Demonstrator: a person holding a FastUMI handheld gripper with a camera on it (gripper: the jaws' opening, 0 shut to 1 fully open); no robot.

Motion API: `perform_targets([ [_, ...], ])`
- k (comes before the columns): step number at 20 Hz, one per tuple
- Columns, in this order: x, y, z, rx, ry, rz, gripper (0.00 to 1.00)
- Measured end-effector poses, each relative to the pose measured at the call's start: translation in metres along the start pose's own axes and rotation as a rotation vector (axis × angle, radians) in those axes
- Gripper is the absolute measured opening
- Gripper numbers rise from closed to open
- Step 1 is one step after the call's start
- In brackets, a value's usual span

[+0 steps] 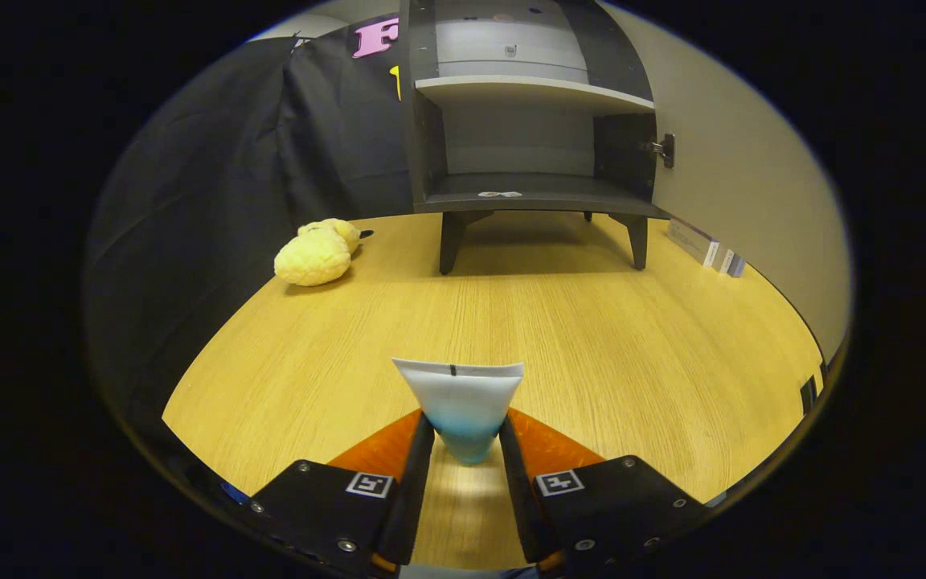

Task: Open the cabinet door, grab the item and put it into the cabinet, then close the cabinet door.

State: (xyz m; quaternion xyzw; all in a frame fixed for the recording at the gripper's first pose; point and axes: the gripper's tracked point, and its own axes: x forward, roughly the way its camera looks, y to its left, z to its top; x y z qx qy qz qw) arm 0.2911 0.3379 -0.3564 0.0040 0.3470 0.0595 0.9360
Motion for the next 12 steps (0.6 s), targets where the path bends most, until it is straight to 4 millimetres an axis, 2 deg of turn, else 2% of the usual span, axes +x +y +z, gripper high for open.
perform_targets([
  [5,-0.008,-0.003,0.05,-0.023,-0.056,0.029,0.5],
  [12,-0.024,-0.026,0.152,-0.037,-0.189,0.017,0.5],
])
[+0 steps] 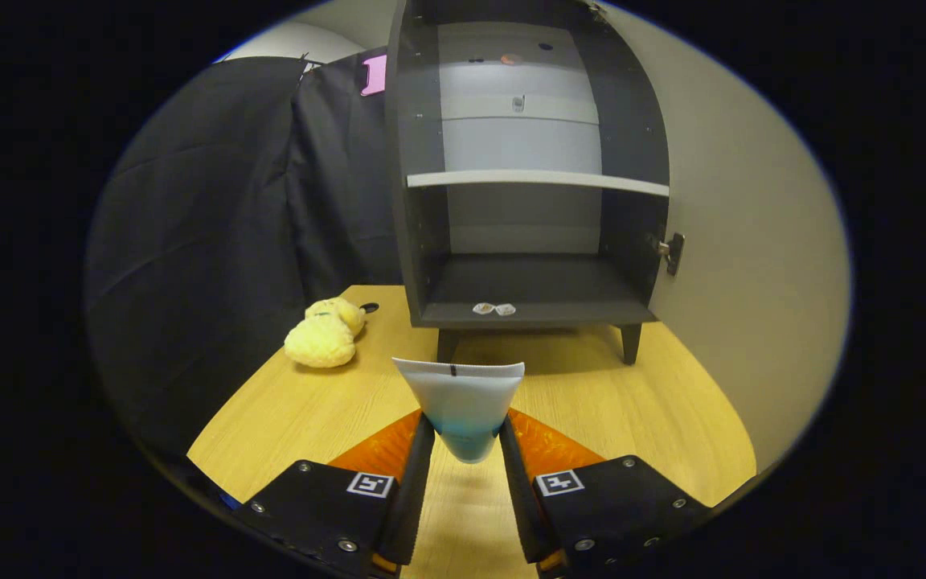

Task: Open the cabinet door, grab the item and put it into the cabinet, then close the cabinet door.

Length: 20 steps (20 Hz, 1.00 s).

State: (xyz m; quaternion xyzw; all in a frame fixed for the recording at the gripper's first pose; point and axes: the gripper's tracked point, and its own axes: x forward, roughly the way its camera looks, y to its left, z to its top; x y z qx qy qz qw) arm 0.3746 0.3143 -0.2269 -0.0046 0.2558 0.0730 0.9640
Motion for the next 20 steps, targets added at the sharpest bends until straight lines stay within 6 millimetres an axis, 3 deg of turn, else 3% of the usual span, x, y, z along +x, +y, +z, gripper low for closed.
perform_targets([
  [7,0.008,-0.033,0.093,0.022,-0.099,-0.017,0.5],
  [13,0.02,-0.042,0.176,0.012,-0.173,0.005,0.5],
  [20,0.049,-0.052,0.247,0.032,-0.216,0.026,0.5],
])
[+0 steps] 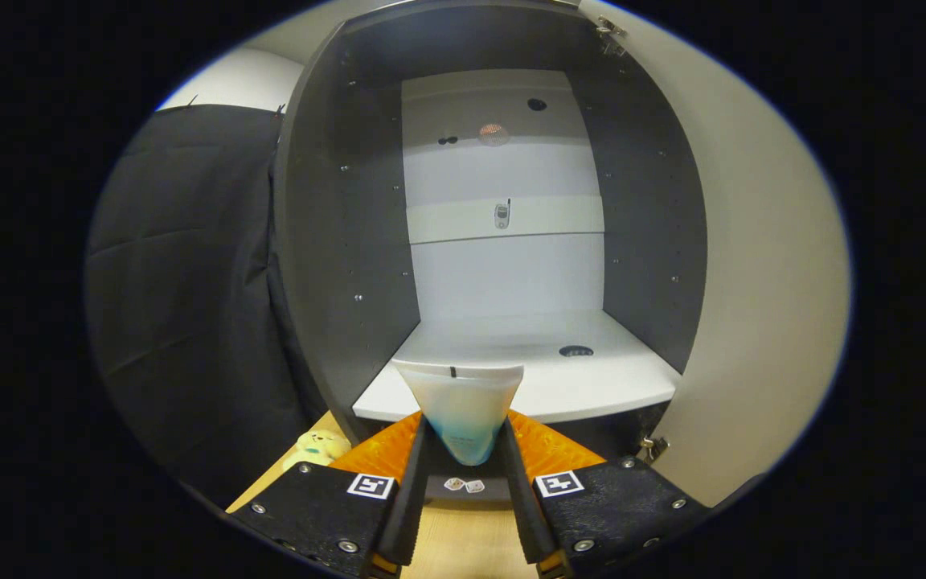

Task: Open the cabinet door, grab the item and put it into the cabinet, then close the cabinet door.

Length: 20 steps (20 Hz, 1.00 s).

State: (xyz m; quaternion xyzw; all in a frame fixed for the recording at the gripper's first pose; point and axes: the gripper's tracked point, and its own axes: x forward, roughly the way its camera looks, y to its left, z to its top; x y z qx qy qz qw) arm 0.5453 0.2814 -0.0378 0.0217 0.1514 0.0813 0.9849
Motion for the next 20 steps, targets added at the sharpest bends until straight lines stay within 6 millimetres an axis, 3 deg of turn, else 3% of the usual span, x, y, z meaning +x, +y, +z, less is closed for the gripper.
perform_targets([
  [3,0.021,-0.001,0.025,0.017,-0.016,0.008,0.5],
  [7,0.053,0.002,0.043,0.023,-0.007,0.021,0.5],
  [11,0.086,0.007,0.044,0.001,0.045,0.019,0.49],
  [14,0.105,0.005,0.034,-0.006,0.098,0.008,0.5],
  [20,0.117,0.001,0.029,0.015,0.113,0.003,0.53],
])
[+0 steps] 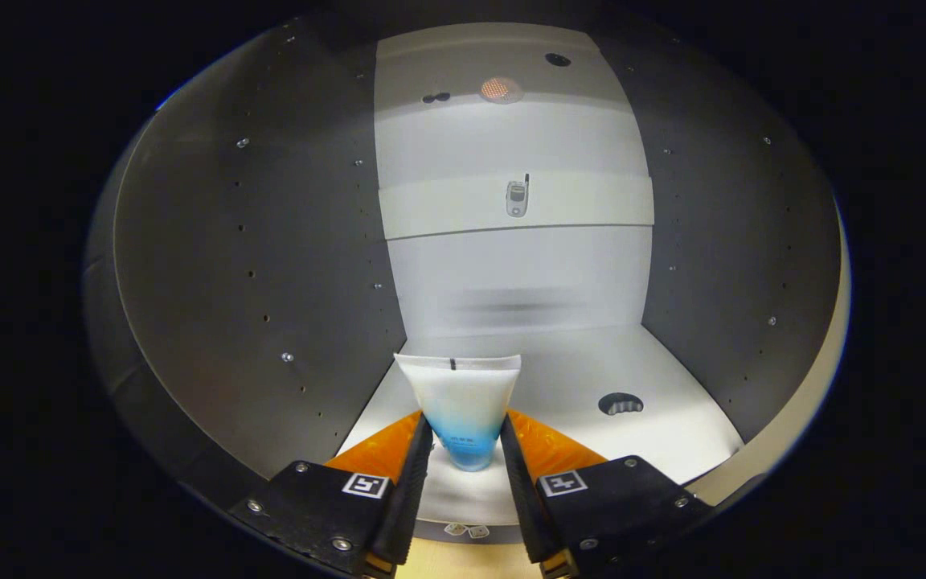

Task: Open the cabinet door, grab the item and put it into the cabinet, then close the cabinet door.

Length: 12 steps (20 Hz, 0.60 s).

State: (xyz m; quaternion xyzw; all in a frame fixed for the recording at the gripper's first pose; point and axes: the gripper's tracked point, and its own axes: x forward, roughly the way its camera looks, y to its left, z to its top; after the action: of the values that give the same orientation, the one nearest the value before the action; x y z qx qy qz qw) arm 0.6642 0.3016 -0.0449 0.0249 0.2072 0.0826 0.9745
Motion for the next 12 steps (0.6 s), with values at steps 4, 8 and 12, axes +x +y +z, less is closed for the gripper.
perform_targets([
  [4,-0.013,-0.004,-0.003,-0.025,-0.011,-0.013,0.82],
  [8,-0.056,-0.011,0.006,-0.044,-0.088,-0.041,0.94],
  [12,-0.11,-0.01,0.01,-0.044,-0.144,-0.045,0.94],
])
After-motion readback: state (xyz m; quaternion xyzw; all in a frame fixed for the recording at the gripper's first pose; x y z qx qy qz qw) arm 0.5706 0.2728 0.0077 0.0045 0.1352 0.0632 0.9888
